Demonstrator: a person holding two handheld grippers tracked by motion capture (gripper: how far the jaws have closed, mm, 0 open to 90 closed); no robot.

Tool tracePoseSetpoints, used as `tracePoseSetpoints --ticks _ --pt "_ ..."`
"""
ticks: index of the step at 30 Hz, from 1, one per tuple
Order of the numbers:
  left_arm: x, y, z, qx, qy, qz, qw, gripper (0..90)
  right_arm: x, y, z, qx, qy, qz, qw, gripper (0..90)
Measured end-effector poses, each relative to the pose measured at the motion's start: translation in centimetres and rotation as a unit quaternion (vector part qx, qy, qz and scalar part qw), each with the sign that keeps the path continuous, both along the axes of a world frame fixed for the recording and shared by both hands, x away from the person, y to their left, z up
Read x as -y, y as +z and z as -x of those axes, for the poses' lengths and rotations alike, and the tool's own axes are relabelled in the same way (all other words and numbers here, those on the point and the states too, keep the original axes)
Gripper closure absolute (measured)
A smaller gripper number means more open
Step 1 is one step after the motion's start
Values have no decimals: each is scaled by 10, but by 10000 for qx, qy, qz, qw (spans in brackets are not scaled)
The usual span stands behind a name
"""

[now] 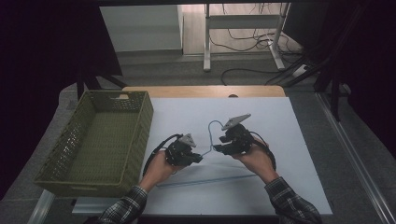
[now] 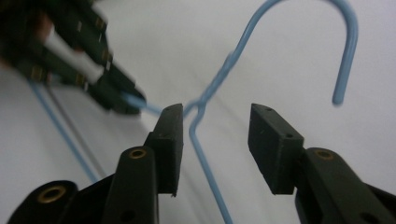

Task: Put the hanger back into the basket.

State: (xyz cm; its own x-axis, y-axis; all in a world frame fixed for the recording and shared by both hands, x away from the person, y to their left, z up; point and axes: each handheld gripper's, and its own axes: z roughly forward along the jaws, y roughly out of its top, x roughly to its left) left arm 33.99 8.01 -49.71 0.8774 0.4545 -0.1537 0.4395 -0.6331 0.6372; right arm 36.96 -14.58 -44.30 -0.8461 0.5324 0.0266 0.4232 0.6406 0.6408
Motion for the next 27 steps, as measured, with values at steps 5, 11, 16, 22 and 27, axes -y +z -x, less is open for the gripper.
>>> tracePoseSetpoints --ticks 5,11,16,22,27 --pt "-1 3 3 10 -63 -39 10000 863 -13 -3 -10 -268 -381 -381 9982 559" --pt "0 5 6 -15 -63 26 10000 861 -17 -11 -14 -628 -631 -758 9931 771" --pt "0 7 6 -185 -10 124 9998 853 -12 -7 -12 -1007 -751 -1373 9825 856" --pt "-7 32 9 -340 -72 334 9988 664 -13 7 0 -701 -572 -1401 9860 858" --pt "-13 51 9 -607 -154 515 9967 607 -14 19 12 -484 -219 -1469 9877 858"
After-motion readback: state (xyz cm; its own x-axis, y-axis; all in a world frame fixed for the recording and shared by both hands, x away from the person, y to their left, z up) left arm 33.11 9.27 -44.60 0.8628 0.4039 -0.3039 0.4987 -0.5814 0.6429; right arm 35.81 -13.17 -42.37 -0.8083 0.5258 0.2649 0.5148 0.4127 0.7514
